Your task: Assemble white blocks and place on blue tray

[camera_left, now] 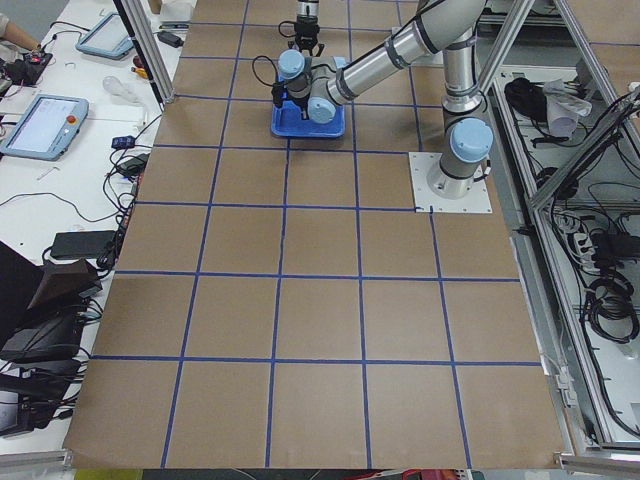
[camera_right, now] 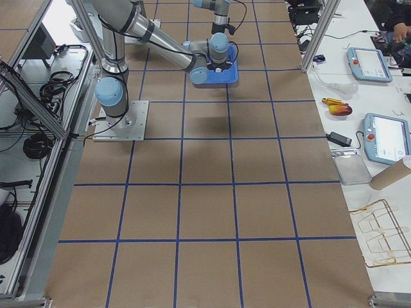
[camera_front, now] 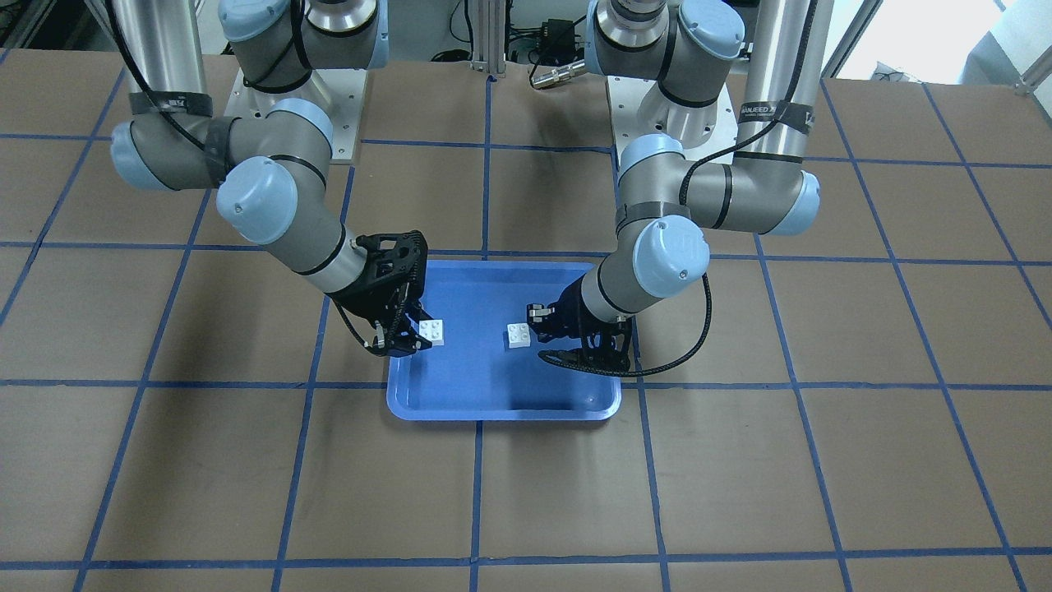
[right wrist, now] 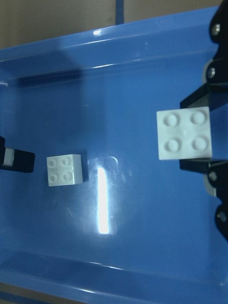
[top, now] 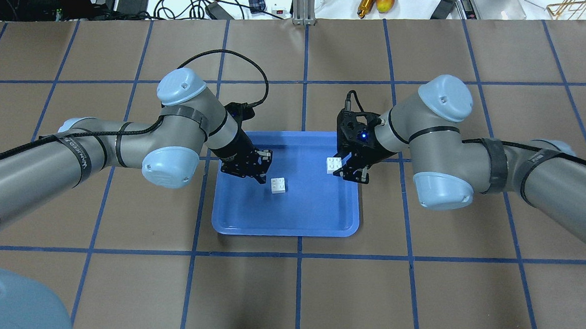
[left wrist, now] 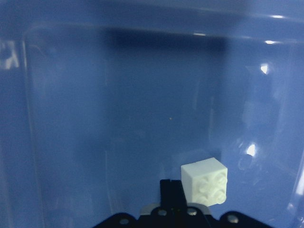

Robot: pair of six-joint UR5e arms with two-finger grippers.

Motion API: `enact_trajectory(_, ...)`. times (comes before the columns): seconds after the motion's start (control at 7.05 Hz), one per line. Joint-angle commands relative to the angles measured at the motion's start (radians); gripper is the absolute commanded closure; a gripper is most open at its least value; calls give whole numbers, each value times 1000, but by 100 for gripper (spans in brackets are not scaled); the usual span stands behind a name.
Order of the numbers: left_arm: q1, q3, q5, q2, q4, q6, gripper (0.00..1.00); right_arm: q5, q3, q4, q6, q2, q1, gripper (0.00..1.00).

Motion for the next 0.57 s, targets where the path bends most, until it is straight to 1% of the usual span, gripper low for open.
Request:
enact_trajectory(0.0, 0, 0, -1, -8, 12, -4, 93, 0, -15, -142, 92, 80, 51, 100)
enact_trajectory(0.43, -2, -5, -3, -15, 15, -8, 93, -3, -33, -147, 101, 117, 106, 100)
